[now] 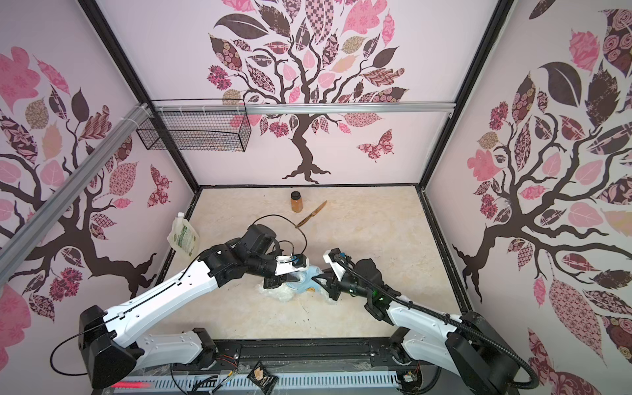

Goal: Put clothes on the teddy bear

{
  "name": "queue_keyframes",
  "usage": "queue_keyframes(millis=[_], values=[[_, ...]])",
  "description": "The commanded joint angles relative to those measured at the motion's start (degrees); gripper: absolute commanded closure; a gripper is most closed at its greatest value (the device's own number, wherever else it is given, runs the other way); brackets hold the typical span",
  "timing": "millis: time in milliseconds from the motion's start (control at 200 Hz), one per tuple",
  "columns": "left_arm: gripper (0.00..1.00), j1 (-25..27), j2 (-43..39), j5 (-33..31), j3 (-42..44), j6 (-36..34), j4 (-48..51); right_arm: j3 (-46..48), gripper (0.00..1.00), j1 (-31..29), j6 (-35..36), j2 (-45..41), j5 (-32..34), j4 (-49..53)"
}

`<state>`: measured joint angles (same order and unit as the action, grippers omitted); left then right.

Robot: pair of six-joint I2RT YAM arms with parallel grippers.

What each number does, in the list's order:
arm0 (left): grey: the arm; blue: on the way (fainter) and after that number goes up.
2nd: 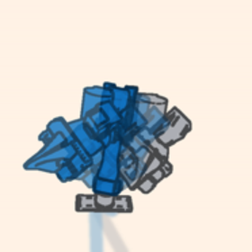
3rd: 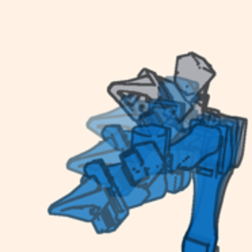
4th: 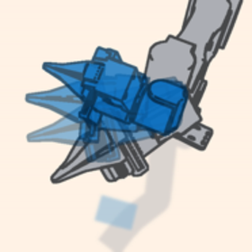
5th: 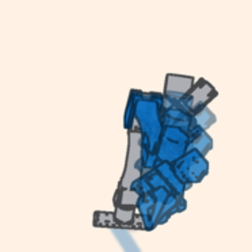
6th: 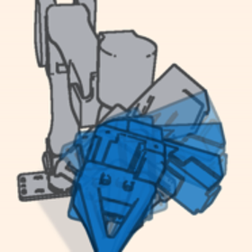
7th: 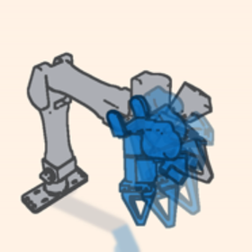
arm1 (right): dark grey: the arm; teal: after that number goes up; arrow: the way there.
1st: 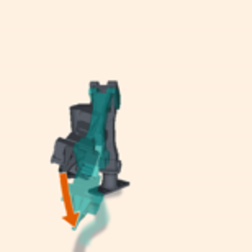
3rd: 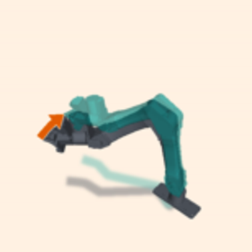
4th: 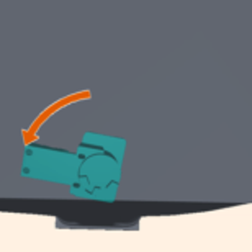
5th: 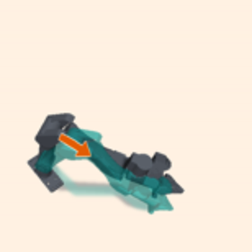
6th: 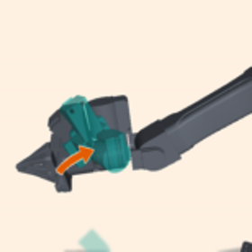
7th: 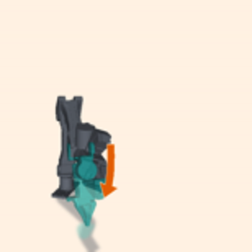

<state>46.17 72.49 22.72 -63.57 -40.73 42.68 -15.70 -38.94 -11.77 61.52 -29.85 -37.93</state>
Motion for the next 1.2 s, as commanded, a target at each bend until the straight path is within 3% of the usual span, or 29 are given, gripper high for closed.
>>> queue_keyframes(millis=[0, 195, 495, 645, 825, 955, 1195], values=[[0.66, 0.41, 1.06, 0.3, -2.16, -2.57, 2.23, -2.32, 1.0, -0.42, 0.09, 0.36, -1.3, -4.24], [0.63, 1.61, 1.93, -1.13, -1.14, -4.87, 2.26, -2.36, 1.0, -0.43, -2.52, 0.75, -0.98, -6.5], [0.68, 2.6, 5.27, -6.12, 0.44, -4.25, -0.71, -1.77, 1.0, -0.45, -14.27, 2.81, -4.39, -18.21], [0.74, 2.61, 3.67, -2.71, 1.01, -1.73, -2.87, -1.23, 1.0, -0.49, -12.84, 3.26, -2.92, -16.11], [0.62, 2.6, -2.08, -3.59, 2.21, -0.35, -4.07, -1.53, 1.0, -0.52, -7.64, 1.79, 0.52, -7.59], [0.6, 2.69, -6.12, -5.53, 2.52, -1.94, -4.86, -1.45, 1.0, -0.45, -6.31, 1.91, 0.95, -5.5], [0.72, 4.15, -6.98, -6.37, 0.87, -6.18, -3.37, -1.46, 1.0, -0.47, -8.25, 4.14, -0.31, -8.55]])
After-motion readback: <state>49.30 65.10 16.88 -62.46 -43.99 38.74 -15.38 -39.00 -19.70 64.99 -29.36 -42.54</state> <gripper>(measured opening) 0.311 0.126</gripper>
